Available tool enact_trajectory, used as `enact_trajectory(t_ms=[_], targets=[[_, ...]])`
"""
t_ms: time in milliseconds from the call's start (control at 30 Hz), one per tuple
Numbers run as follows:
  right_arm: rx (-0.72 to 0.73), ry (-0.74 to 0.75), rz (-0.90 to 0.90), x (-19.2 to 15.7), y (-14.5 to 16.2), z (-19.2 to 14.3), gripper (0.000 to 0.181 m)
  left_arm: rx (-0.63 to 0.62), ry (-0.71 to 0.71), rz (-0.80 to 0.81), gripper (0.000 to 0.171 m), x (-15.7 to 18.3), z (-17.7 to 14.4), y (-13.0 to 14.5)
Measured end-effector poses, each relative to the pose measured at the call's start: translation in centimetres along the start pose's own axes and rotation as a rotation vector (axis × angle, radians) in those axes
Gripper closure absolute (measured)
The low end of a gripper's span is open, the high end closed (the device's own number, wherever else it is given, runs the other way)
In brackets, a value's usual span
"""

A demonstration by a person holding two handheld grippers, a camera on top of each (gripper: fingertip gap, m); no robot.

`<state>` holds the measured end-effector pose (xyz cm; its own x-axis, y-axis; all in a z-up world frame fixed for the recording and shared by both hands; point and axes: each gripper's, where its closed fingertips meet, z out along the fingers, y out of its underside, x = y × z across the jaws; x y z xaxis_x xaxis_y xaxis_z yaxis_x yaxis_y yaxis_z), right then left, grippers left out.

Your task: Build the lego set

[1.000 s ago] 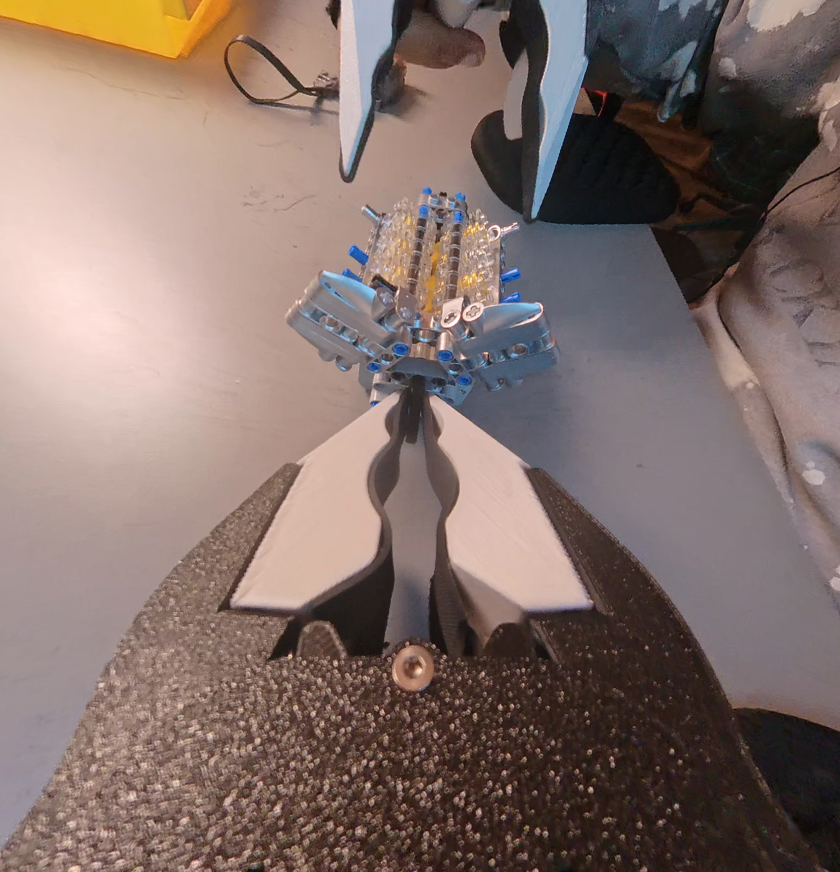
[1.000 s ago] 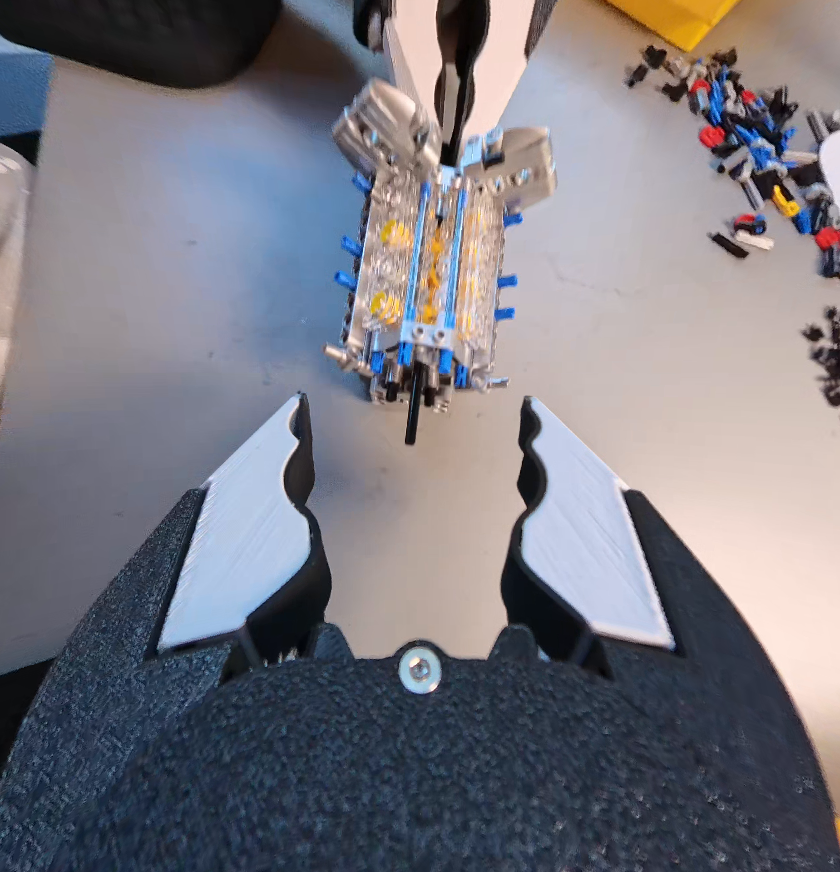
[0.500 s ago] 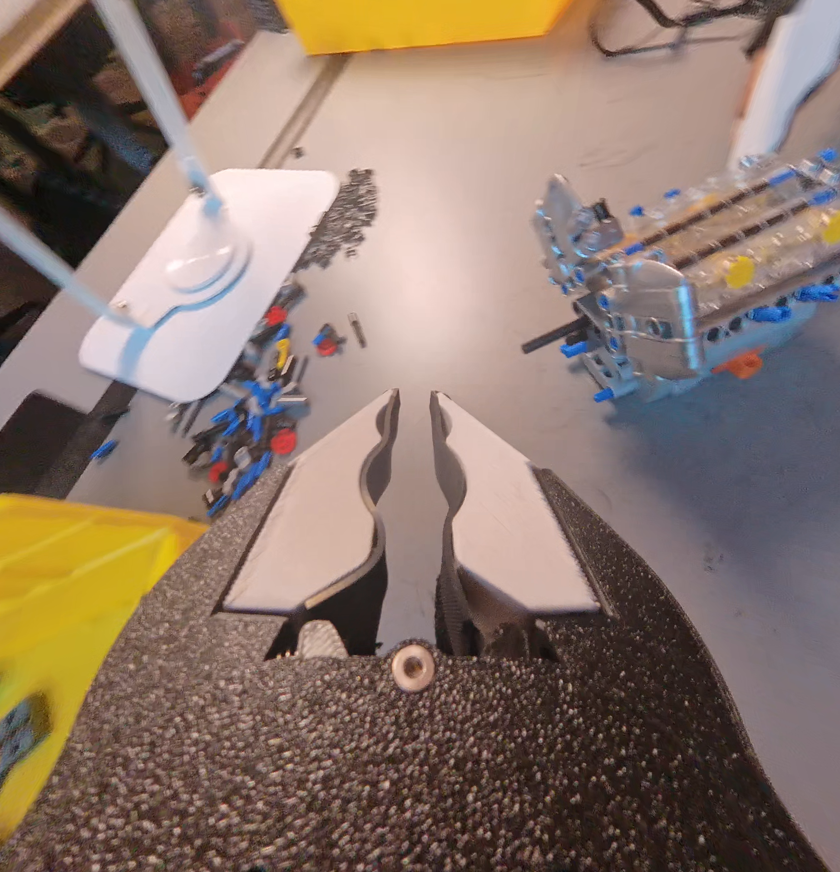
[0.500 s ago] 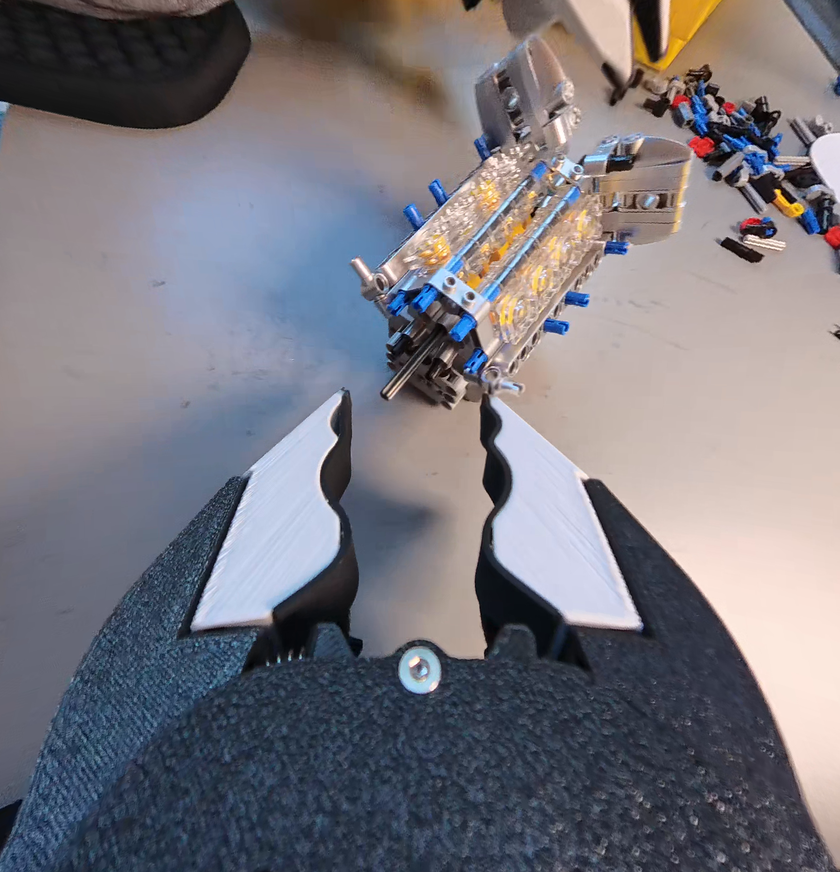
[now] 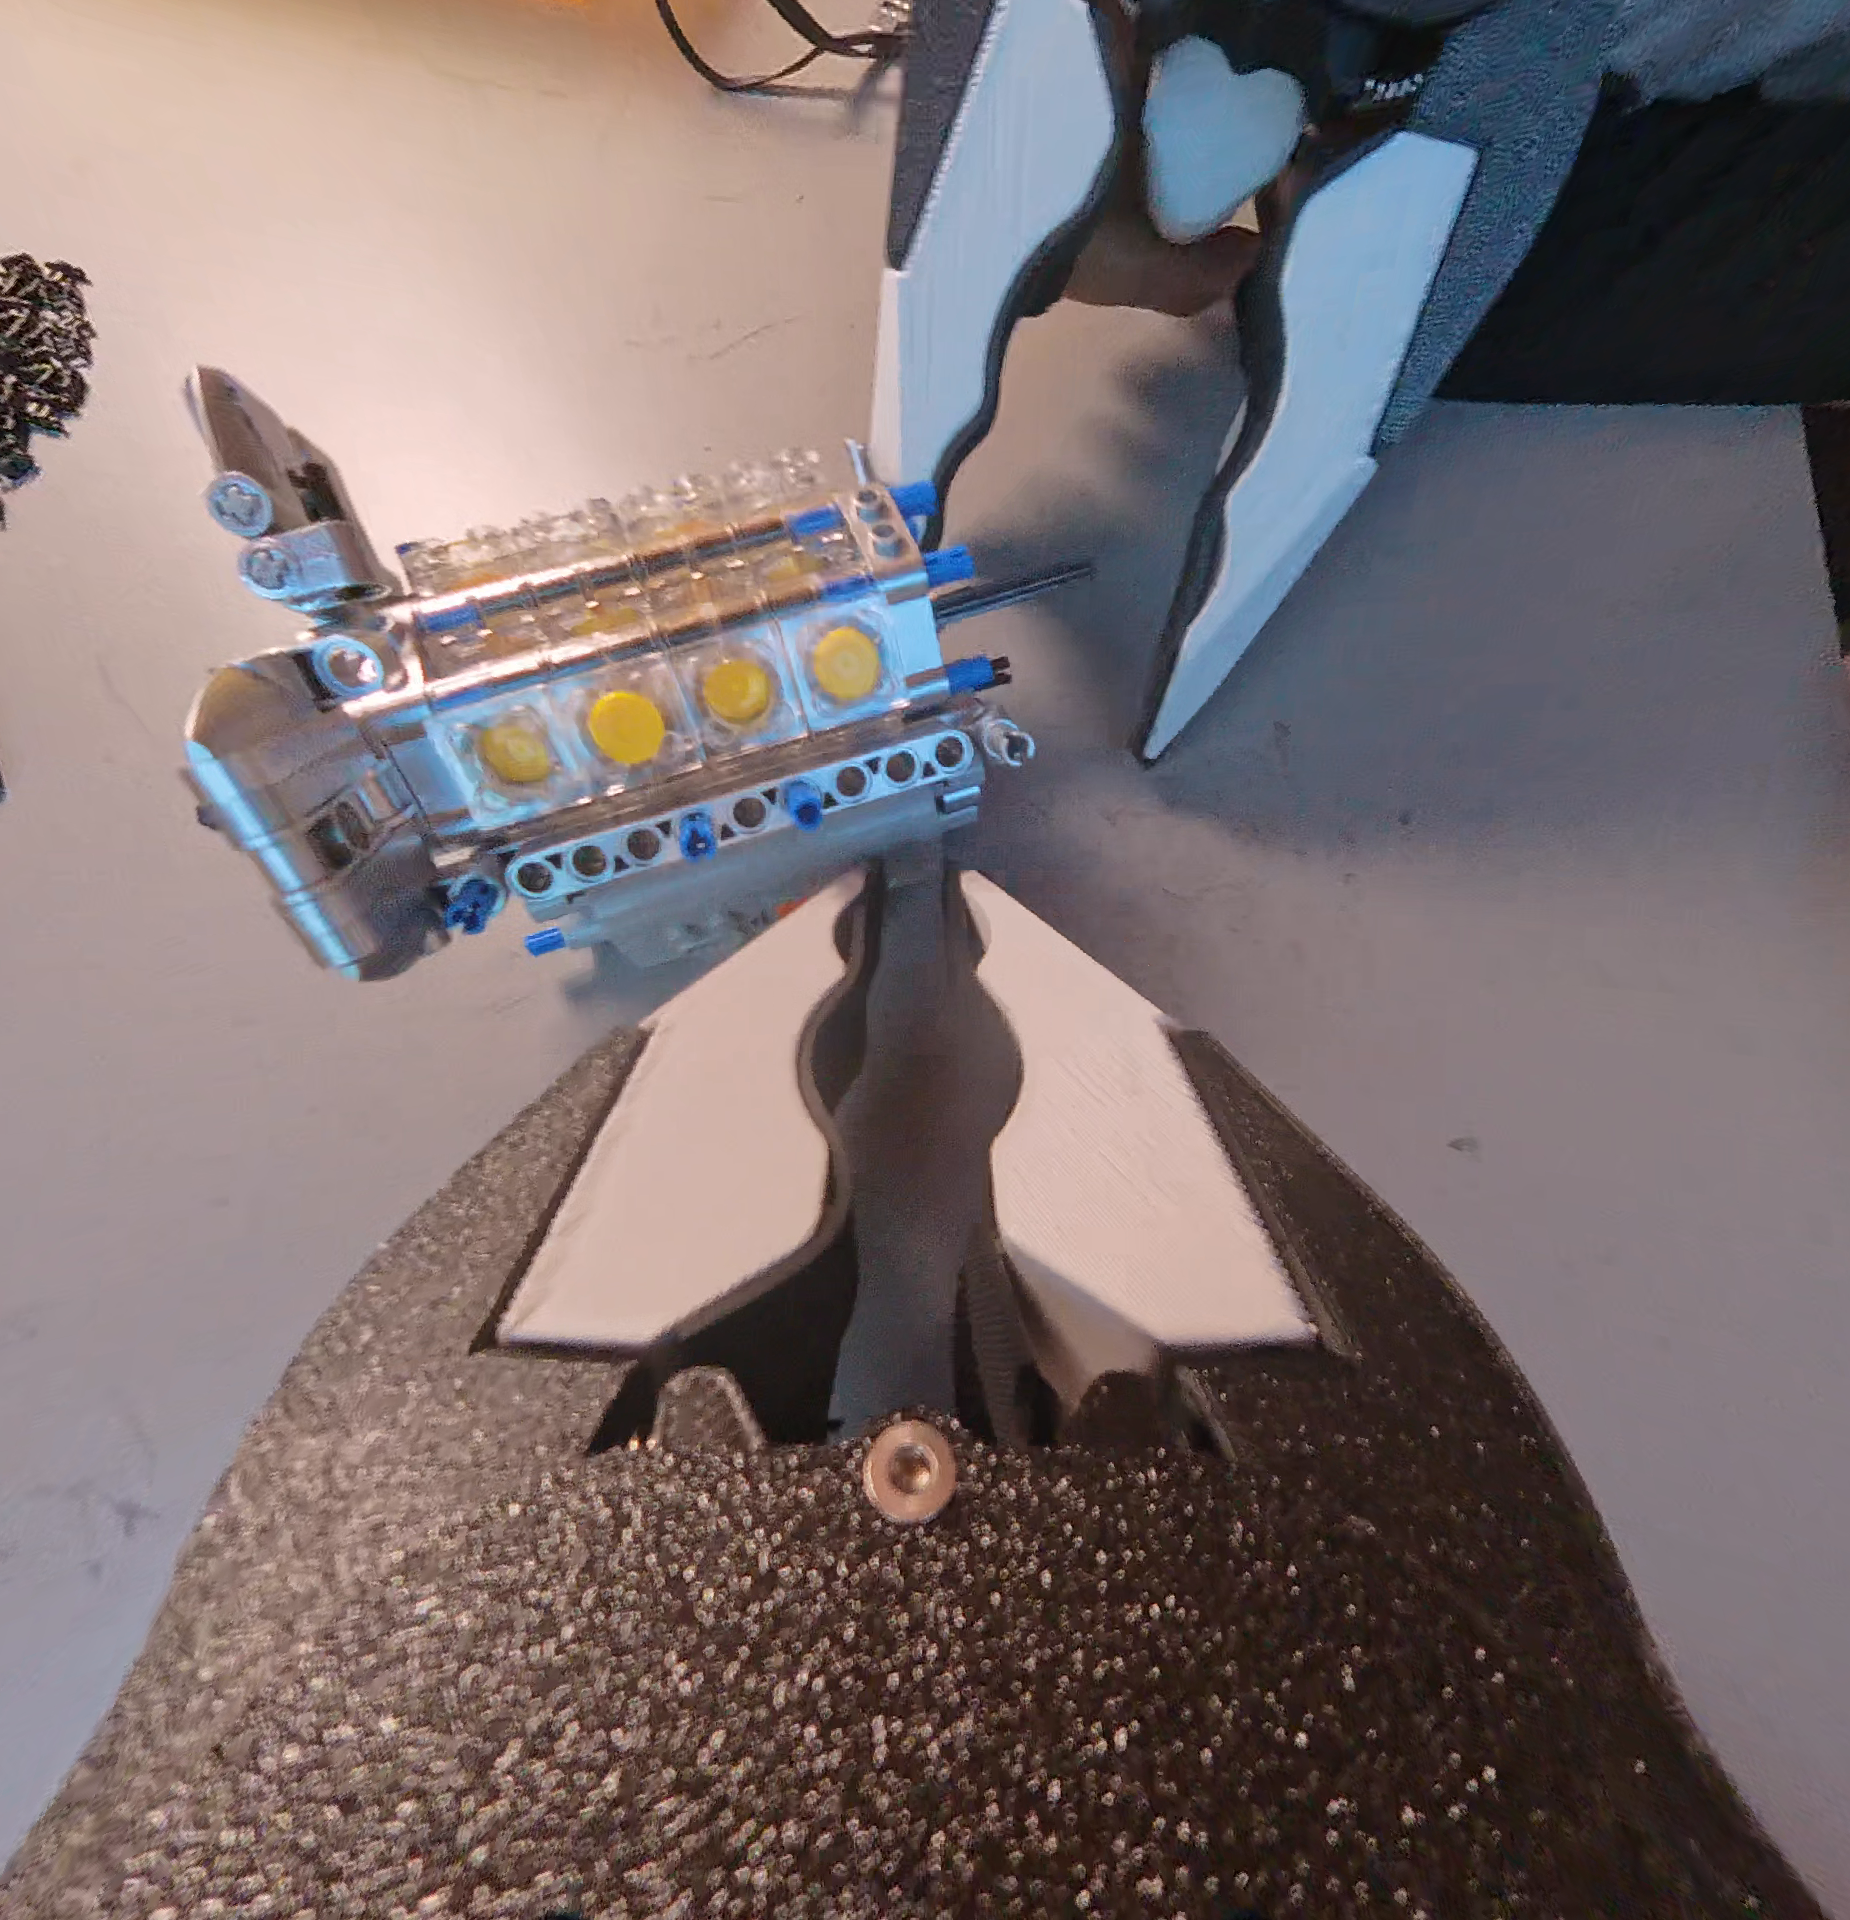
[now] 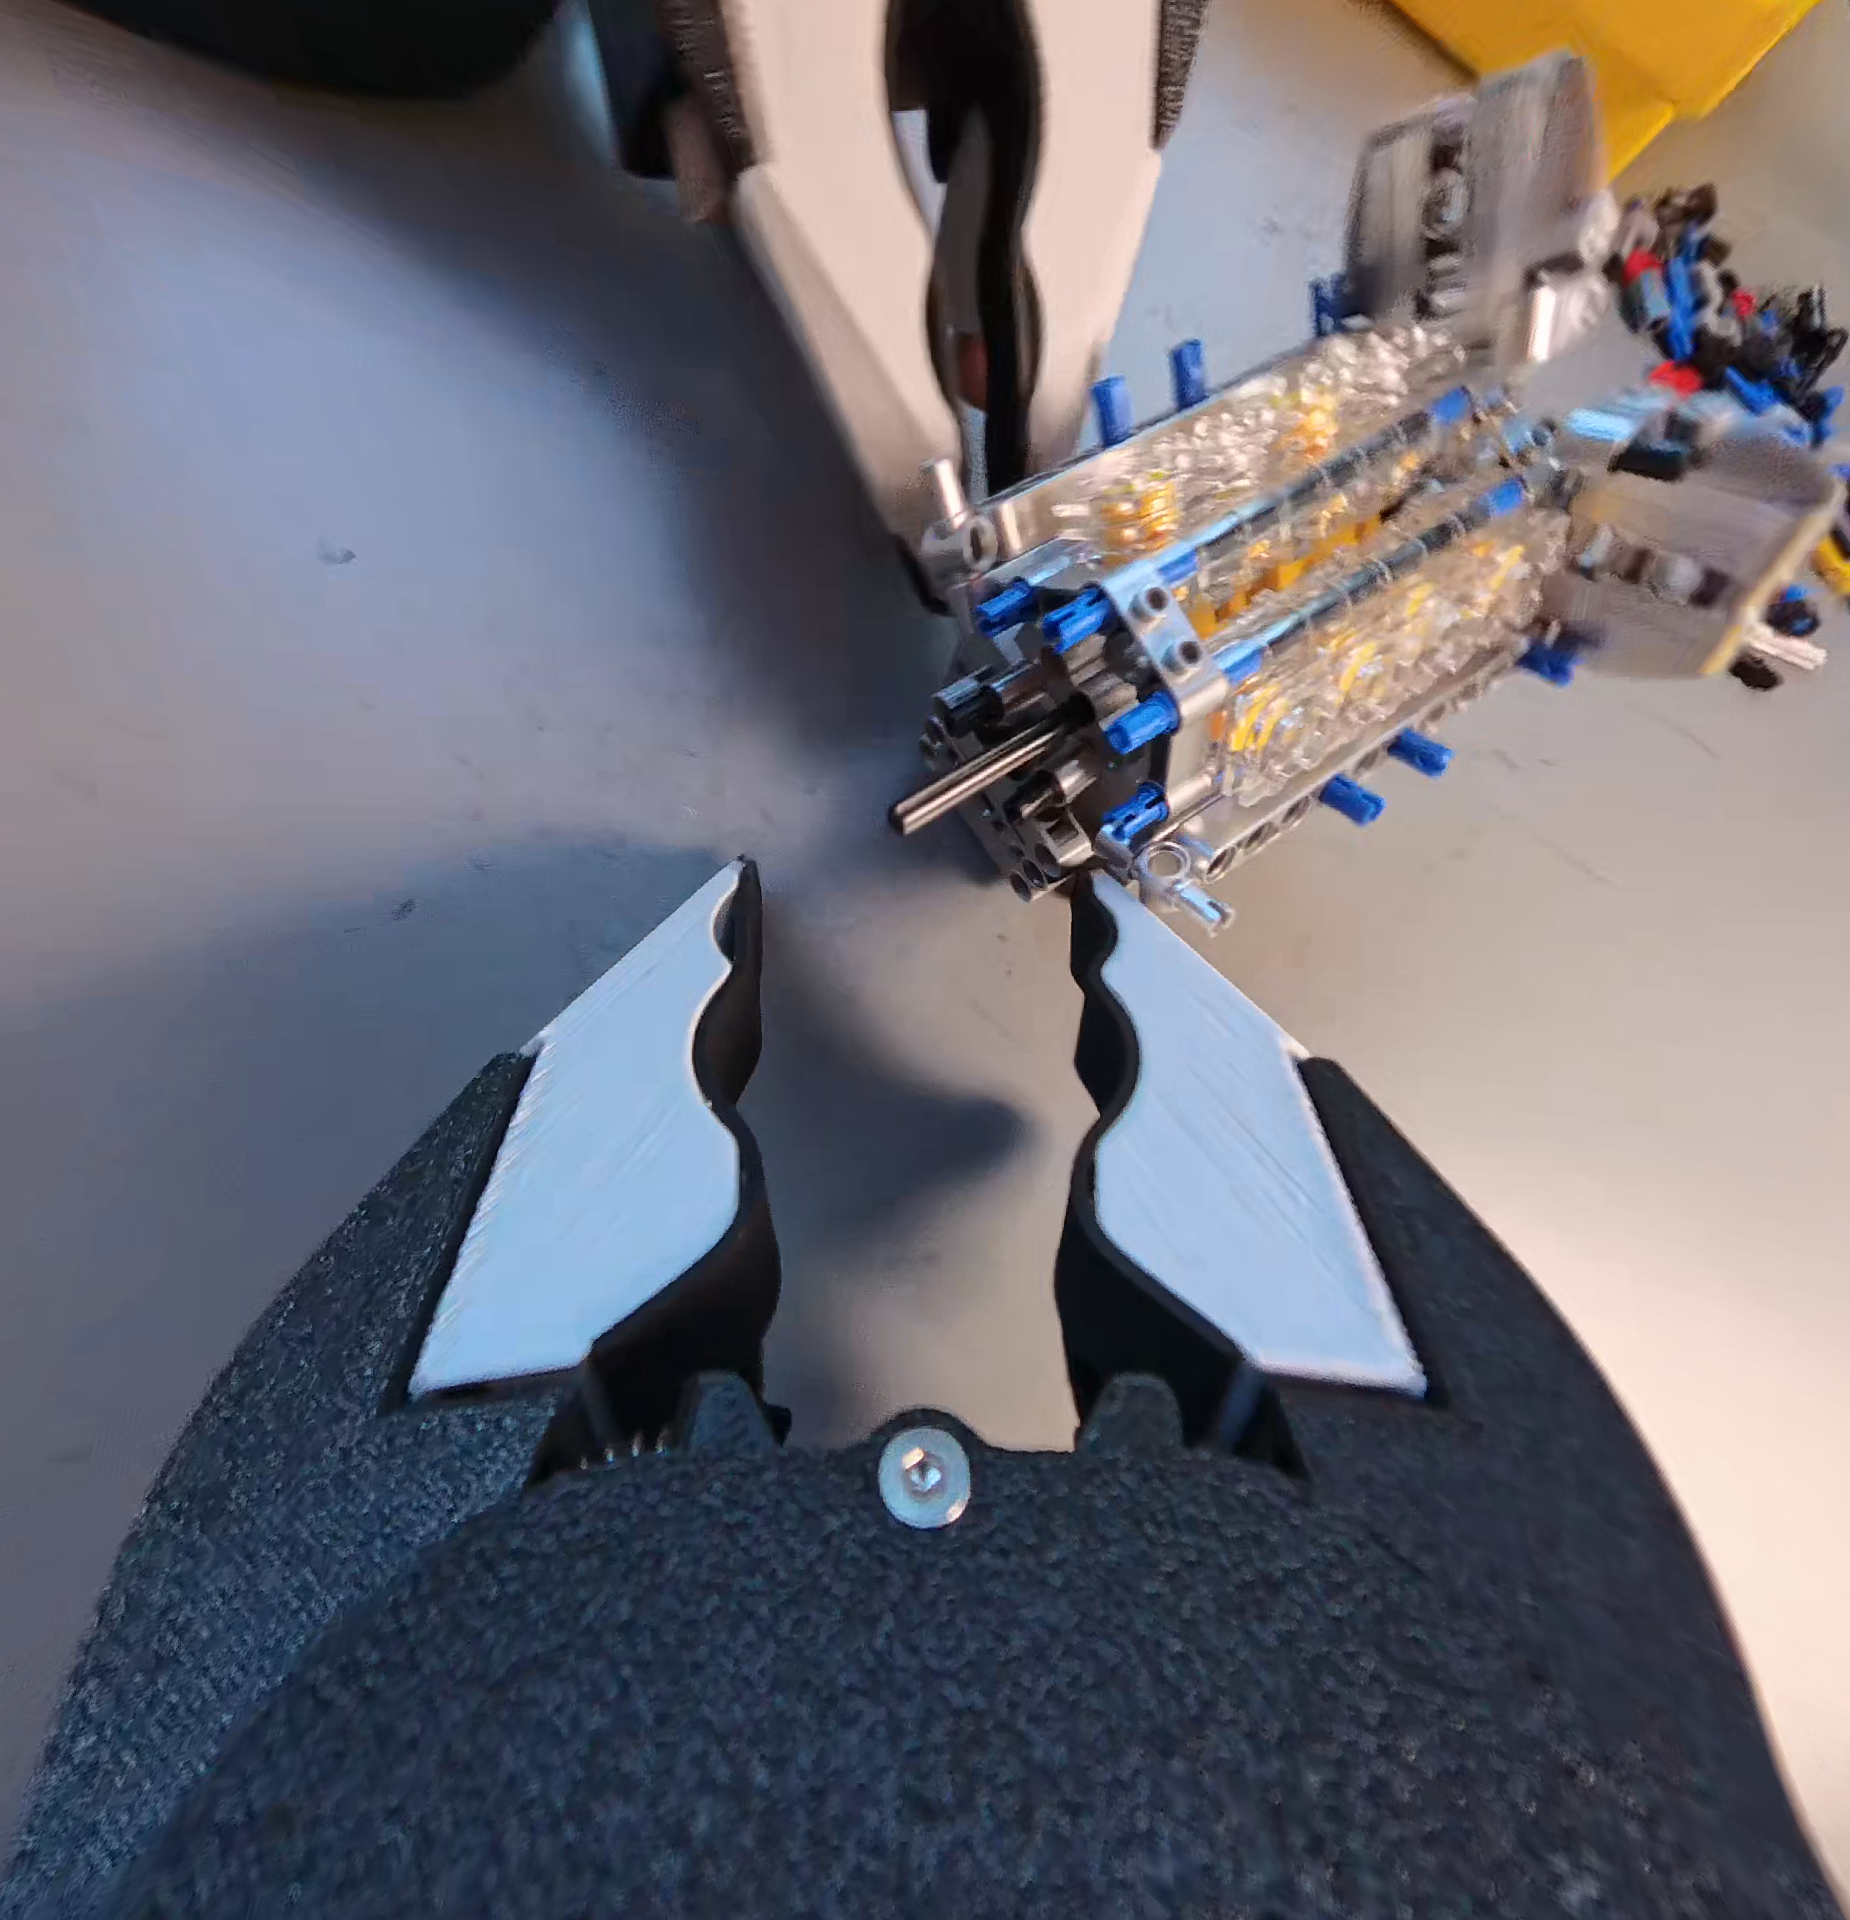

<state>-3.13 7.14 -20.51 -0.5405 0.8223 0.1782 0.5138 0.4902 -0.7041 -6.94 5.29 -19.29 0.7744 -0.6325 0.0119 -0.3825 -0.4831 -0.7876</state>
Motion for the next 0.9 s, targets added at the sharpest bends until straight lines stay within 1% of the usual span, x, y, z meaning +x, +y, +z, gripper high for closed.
enact_trajectory(t_ms=[33, 67, 100, 167, 200, 267, 333, 400, 467, 567, 667, 767, 900], targets=[[0.016, -0.002, -0.021, -0.4, -0.3, 0.1, 0.121, 0.008, 0.003, -0.009, 0.165, -0.5, -0.2, 0.1], [0.048, -0.019, -0.028, -0.9, -0.8, 0.1, 0.123, 0.012, -0.011, -0.029, 0.166, -1.2, -0.4, 0.4], [0.072, -0.047, -0.029, -1.5, -1.2, 0.1, 0.127, 0.009, -0.054, -0.049, 0.162, -2.4, -0.6, 0.8], [0.081, -0.013, -0.064, -1.3, -1.6, 0.3, 0.127, 0.027, -0.137, -0.089, 0.158, -4.3, -1.3, 0.9], [0.085, -0.002, -0.087, -1.2, -1.7, 0.3, 0.126, 0.047, -0.151, -0.099, 0.155, -4.7, -1.7, 0.8], [0.108, -0.024, -0.069, -1.1, -1.8, 0.0, 0.127, 0.052, -0.155, -0.096, 0.154, -4.7, -2.3, 0.9], [0.147, -0.033, -0.045, -0.9, -2.2, -0.7, 0.133, 0.034, -0.168, -0.059, 0.151, -4.5, -2.8, 1.4], [0.160, -0.041, -0.036, -0.9, -2.2, -1.1, 0.134, 0.027, -0.159, -0.016, 0.146, -3.7, -2.9, 1.6], [0.183, -0.065, -0.038, -1.3, -2.4, -1.5, 0.135, 0.041, -0.150, 0.019, 0.141, -2.9, -2.9, 1.2], [0.273, -0.069, -0.017, -1.3, -3.7, -2.6, 0.136, 0.061, -0.167, 0.061, 0.140, -2.3, -3.0, 0.2], [0.325, 0.014, -0.028, -0.1, -4.4, -3.4, 0.138, 0.050, -0.163, 0.061, 0.140, -1.9, -2.7, 0.2], [0.289, 0.124, -0.062, 1.0, -4.0, -3.4, 0.138, 0.015, -0.198, 0.066, 0.139, -1.9, -2.1, 0.6], [0.233, 0.282, -0.064, 1.9, -3.7, -3.2, 0.137, 0.036, -0.254, 0.043, 0.139, -2.2, -1.3, -0.4]])
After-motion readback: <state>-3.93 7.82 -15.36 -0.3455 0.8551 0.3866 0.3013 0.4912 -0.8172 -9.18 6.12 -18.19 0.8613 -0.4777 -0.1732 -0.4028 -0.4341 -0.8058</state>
